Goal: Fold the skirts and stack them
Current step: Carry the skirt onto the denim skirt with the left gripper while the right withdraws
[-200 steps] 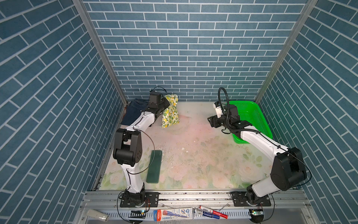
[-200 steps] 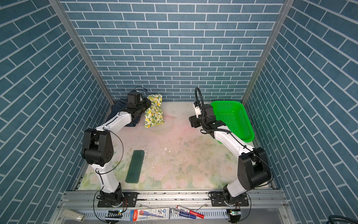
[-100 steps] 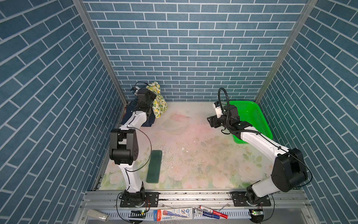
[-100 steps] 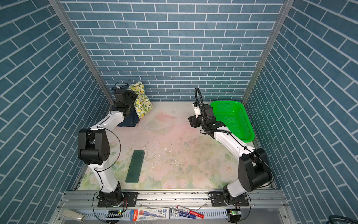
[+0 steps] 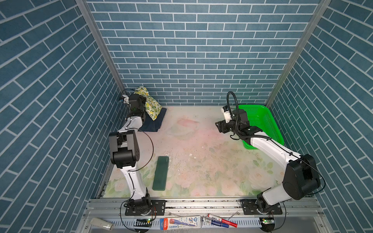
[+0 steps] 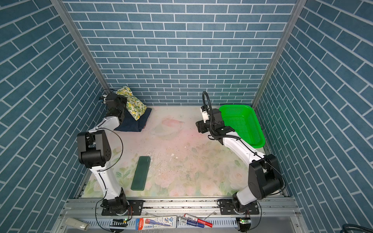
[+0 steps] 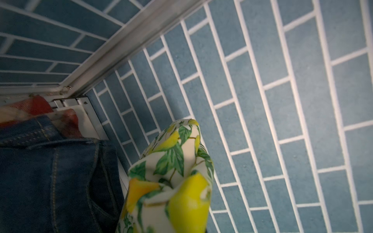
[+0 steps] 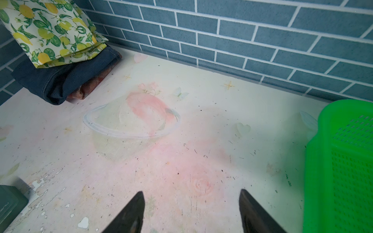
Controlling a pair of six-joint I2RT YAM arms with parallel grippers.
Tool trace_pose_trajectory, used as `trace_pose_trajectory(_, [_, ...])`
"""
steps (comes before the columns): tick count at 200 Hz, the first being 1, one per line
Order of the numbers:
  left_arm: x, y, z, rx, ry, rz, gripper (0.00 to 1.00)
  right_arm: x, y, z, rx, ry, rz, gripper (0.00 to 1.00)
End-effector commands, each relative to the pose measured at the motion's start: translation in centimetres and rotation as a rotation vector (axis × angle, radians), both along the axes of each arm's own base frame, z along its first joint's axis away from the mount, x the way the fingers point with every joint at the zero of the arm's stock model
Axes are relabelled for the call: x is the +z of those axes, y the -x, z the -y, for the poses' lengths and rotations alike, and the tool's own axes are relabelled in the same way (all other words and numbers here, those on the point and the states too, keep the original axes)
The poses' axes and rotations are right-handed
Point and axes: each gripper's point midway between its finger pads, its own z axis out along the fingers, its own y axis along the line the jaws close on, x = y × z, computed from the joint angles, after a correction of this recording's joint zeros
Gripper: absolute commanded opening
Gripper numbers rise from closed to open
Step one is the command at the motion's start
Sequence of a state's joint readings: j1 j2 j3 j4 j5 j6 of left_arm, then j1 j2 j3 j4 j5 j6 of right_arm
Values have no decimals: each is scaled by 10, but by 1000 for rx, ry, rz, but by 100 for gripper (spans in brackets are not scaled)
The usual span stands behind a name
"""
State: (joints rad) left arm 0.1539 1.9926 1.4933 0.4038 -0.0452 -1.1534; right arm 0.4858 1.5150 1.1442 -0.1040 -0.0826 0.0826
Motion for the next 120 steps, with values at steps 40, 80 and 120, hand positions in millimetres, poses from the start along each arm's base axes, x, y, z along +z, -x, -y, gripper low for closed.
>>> trace_pose_trajectory(40, [-62,29,-28,59,24,-124,0,4,3,-11,15,-12,-5,73])
trace_pose_trajectory(80, [-105,49,-37,104,28,-295,0,6,8,-11,22,-4,0,73])
trace_pose_trajectory(120, [-124,70,-46,142,16,-529,23,5,9,-10,13,-1,-7,73])
